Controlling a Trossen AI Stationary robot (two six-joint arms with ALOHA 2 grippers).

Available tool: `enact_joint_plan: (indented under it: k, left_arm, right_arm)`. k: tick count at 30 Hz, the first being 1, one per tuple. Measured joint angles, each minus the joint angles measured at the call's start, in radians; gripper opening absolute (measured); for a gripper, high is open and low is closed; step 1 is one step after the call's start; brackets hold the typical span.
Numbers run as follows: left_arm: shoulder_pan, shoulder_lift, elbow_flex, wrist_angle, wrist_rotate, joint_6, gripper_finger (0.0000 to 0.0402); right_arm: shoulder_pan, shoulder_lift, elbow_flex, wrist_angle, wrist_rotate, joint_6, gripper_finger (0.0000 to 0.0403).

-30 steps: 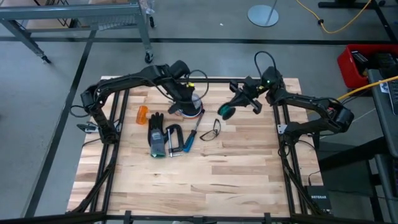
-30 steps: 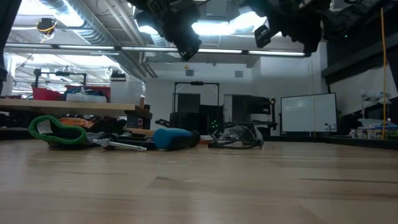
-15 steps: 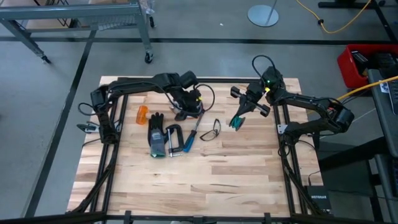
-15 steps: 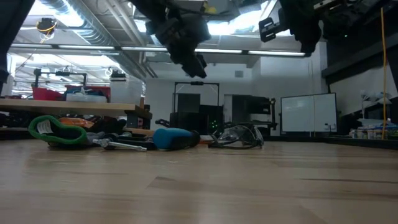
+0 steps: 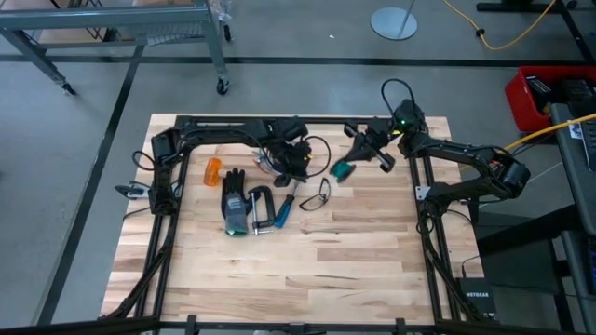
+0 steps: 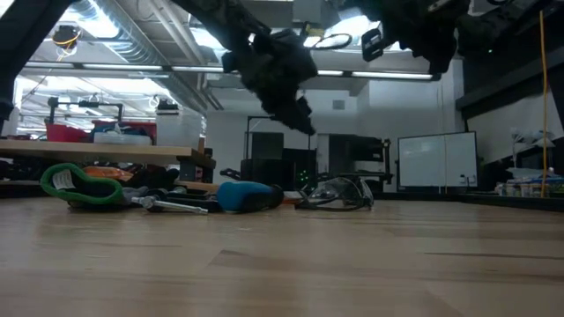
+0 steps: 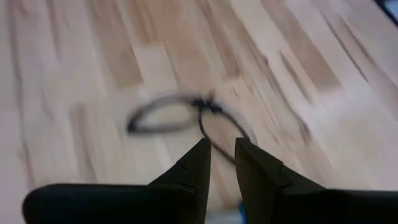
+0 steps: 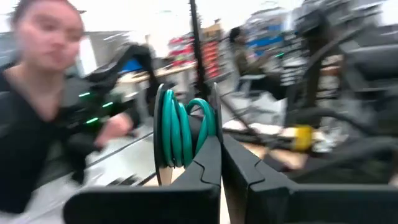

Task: Coil cords
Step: Uncoil the wire from the cable spool

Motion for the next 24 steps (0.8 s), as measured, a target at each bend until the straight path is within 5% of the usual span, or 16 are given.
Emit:
enact_joint_plan:
  k: [3, 14, 19, 24]
  left_arm:
    - [0.0, -0.005, 0.0, 0.067, 0.001, -0.068, 0.0061]
    - [0.001, -0.041, 0.0, 0.093, -0.002, -0.13, 0.0002]
    - [0.027, -0.071, 0.0, 0.179, -0.155, -0.286, 0.0001]
    - [0.098, -0.142, -0.068, 0.277, -0.172, -0.379, 0.0]
  right_arm:
    - [-0.008, 0.0, 0.0, 0.002, 0.068, 0.0, 0.0001]
    - [-0.179, 0.0, 0.0, -0.005, 0.058, 0.01, 0.0001]
    - [-0.259, 0.0, 0.0, -0.009, 0.058, 0.017, 0.0001]
    - [-0.312, 0.0, 0.0, -0.009, -0.006, 0.046, 0.0001]
